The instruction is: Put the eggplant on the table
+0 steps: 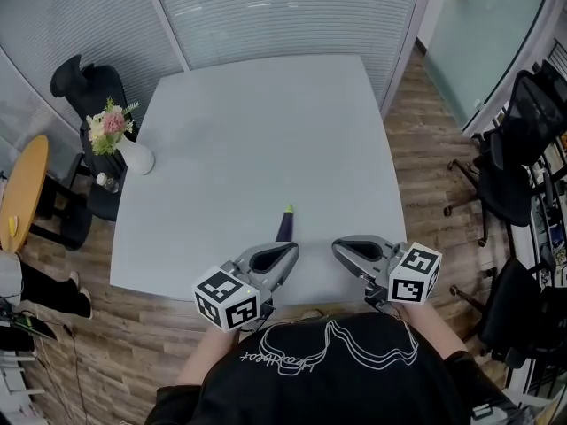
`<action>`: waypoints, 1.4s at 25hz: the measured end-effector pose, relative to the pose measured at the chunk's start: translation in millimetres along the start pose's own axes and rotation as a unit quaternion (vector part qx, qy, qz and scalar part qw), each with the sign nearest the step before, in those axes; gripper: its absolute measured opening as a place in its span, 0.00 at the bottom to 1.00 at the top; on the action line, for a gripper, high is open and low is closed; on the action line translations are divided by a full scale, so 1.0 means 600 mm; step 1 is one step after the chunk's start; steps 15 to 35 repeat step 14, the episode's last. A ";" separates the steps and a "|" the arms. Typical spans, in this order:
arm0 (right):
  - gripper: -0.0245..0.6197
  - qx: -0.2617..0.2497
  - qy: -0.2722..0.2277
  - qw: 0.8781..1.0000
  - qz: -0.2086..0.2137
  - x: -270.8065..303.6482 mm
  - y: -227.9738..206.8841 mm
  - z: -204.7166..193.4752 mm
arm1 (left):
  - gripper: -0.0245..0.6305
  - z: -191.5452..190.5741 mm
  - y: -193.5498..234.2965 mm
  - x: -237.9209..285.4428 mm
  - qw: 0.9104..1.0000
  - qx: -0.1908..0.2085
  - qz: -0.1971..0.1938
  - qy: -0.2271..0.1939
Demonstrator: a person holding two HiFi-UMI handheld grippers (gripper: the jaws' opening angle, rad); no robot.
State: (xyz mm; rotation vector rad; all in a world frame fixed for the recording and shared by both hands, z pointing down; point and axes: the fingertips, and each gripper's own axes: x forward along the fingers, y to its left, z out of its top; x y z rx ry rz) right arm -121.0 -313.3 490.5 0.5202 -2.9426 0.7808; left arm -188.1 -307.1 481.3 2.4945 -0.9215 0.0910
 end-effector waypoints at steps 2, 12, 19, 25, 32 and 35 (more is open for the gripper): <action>0.05 -0.002 0.004 1.000 -0.002 0.001 -0.001 -0.001 | 0.06 0.002 0.003 0.000 1.000 -0.002 0.002 -0.004; 0.05 -0.006 0.005 1.000 -0.008 -0.003 0.001 -0.001 | 0.06 0.001 0.001 -0.004 1.000 0.004 0.010 -0.006; 0.05 -0.005 0.003 1.000 -0.006 -0.002 0.002 -0.002 | 0.06 0.000 0.003 -0.004 1.000 0.005 0.012 -0.006; 0.05 -0.005 0.003 1.000 -0.006 -0.002 0.002 -0.002 | 0.06 0.000 0.003 -0.004 1.000 0.005 0.012 -0.006; 0.05 -0.005 0.003 1.000 -0.006 -0.002 0.002 -0.002 | 0.06 0.000 0.003 -0.004 1.000 0.005 0.012 -0.006; 0.05 -0.005 0.003 1.000 -0.006 -0.002 0.002 -0.002 | 0.06 0.000 0.003 -0.004 1.000 0.005 0.012 -0.006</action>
